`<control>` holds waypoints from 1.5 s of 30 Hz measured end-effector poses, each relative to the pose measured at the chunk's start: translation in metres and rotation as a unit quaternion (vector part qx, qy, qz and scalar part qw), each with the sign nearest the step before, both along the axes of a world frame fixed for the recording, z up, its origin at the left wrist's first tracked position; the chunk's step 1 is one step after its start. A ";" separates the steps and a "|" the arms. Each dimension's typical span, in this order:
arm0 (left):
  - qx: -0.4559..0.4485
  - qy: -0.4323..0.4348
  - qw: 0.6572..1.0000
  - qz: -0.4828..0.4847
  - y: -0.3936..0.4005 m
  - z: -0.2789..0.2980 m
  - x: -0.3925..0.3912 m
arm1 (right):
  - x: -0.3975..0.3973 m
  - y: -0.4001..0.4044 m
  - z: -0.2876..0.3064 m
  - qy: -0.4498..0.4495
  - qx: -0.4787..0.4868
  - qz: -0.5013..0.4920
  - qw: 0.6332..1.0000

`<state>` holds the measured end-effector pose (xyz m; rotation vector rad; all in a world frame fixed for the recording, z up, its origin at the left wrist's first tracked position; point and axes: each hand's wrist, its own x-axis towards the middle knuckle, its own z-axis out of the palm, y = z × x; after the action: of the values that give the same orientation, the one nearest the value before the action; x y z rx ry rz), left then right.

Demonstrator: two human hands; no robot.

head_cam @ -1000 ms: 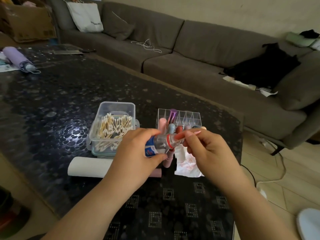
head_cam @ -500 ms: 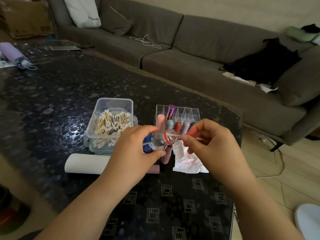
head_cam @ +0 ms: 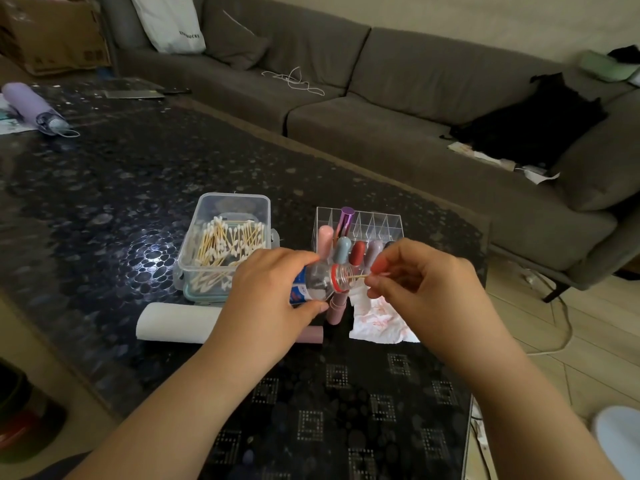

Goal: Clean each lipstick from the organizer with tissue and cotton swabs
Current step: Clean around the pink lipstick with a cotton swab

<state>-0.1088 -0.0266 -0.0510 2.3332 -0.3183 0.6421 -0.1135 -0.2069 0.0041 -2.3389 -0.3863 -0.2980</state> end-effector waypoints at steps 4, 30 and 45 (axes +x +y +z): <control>0.050 -0.020 0.999 0.009 0.000 -0.005 0.003 | 0.003 -0.001 -0.002 -0.024 -0.045 0.009 0.999; -0.033 -0.022 0.998 0.038 0.003 0.000 0.002 | 0.008 -0.002 -0.011 -0.138 -0.084 0.015 0.987; -0.068 0.124 0.985 0.097 0.008 0.012 0.025 | 0.005 -0.019 -0.010 0.019 0.049 -0.117 0.992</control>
<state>-0.0835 -0.0185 -0.0391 2.2965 0.0668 0.4409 -0.1090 -0.2255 -0.0056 -2.2902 -0.0756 -0.3739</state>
